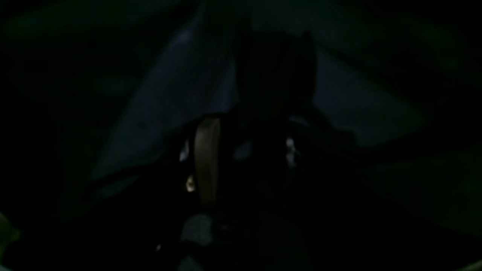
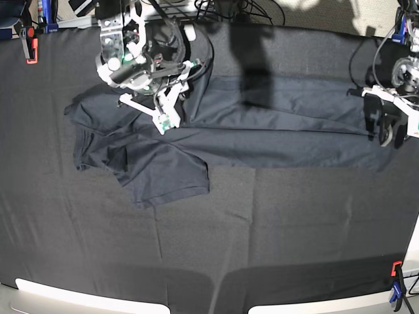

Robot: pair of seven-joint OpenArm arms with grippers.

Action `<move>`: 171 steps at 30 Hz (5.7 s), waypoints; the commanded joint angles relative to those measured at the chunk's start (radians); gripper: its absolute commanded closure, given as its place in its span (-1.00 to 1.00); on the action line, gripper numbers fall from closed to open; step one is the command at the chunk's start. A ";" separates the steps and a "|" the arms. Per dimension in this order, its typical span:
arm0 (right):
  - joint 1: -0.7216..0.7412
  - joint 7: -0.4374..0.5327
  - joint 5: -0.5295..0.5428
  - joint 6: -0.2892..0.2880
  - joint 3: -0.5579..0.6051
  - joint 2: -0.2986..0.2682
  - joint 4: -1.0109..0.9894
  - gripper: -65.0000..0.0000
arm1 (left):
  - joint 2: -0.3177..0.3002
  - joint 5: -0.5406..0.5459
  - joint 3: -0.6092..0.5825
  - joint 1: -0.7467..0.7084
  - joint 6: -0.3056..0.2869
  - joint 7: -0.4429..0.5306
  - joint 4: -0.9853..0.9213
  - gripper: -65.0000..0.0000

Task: Layout the t-shirt on the table in an organized manner, then fold the t-shirt properly
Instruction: 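Lower the right gripper to the collar end and grasp the shirt edge, then drag the grasped fabric with the right gripper across the shirt body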

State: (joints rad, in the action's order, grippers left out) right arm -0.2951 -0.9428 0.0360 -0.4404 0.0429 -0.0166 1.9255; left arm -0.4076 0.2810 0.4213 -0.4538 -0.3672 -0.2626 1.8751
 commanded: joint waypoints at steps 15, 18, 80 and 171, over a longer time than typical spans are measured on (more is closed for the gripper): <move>0.317 0.065 0.150 0.000 -0.154 -0.002 -0.065 0.12 | -0.014 0.008 0.009 0.005 0.007 0.000 0.016 0.46; 0.430 0.032 0.177 0.000 -0.187 -0.018 -0.186 0.12 | -0.013 0.008 0.009 0.005 0.007 0.001 0.016 0.46; 1.002 0.264 0.119 -0.021 -0.193 -0.145 -1.365 0.98 | -0.003 0.008 0.009 0.005 0.007 0.024 0.016 0.46; 0.309 0.197 0.202 -0.134 -0.367 -0.250 -0.447 0.26 | -0.002 0.008 0.009 0.005 0.007 0.024 0.016 0.46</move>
State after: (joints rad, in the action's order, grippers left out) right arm 0.0032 -0.7628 0.2382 -0.5785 -0.3218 -0.2569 1.4567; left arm -0.3965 0.2832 0.4210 -0.4526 -0.3676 -0.2626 1.8751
